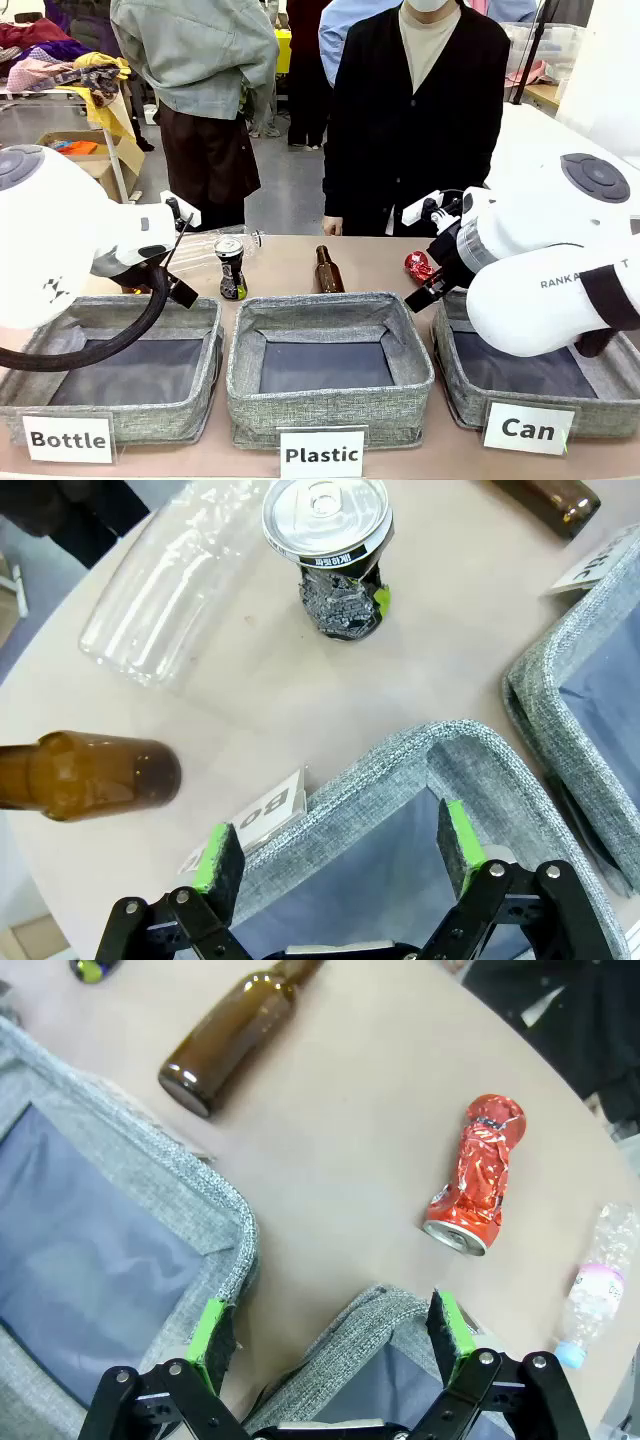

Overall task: Sort the can waste into the basket.
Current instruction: Pick up the can waste from the table and place it in the right Fabric basket.

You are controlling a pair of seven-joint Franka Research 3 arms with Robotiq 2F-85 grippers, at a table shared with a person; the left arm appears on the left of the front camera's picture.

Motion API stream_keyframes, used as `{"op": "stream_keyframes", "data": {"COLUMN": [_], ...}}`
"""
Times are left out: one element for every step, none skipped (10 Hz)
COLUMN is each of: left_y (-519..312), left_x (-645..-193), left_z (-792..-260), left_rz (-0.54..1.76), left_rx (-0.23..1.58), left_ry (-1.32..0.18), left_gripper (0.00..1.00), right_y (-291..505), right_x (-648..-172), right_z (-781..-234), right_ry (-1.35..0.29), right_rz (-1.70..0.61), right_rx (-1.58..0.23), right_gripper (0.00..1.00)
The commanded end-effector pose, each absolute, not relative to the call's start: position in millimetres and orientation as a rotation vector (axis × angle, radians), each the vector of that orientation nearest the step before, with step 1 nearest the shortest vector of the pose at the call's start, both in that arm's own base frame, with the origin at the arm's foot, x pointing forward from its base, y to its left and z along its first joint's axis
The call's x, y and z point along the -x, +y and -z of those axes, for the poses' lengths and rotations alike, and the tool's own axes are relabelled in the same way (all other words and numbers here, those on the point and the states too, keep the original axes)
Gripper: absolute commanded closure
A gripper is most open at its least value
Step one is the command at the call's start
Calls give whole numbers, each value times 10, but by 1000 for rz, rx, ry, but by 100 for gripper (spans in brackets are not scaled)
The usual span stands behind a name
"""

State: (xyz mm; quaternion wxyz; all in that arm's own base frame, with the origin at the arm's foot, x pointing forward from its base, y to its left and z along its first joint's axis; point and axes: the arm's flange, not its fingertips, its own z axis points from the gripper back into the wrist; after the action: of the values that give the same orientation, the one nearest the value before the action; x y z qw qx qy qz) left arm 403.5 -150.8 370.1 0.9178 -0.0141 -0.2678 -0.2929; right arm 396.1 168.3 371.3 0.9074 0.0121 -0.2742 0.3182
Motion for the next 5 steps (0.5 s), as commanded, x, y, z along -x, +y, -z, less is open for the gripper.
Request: {"op": "stream_keyframes", "data": {"left_y": [-1508, -1508, -1508, -1508, -1508], "left_x": [-4034, -4034, -4034, -4034, -4034], "left_z": [-3701, -3701, -3701, -3701, -3701], "left_rz": [602, 602, 602, 602, 602], "left_rx": [29, 29, 29, 29, 29], "left_ry": [-551, -551, -551, -551, -551], "left_gripper": [0, 0, 0, 0, 0], "right_y": [1683, 1683, 1683, 1683, 1683], "right_x": [-3961, -3961, -3961, -3961, -3961], "right_z": [-3714, -3714, -3714, -3714, -3714], "right_ry": [-566, -566, -566, -566, -566], "right_rz": [-657, -657, -657, -657, -657], "right_rx": [-25, -25, -25, -25, -25], "right_gripper": [0, 0, 0, 0, 0]}}
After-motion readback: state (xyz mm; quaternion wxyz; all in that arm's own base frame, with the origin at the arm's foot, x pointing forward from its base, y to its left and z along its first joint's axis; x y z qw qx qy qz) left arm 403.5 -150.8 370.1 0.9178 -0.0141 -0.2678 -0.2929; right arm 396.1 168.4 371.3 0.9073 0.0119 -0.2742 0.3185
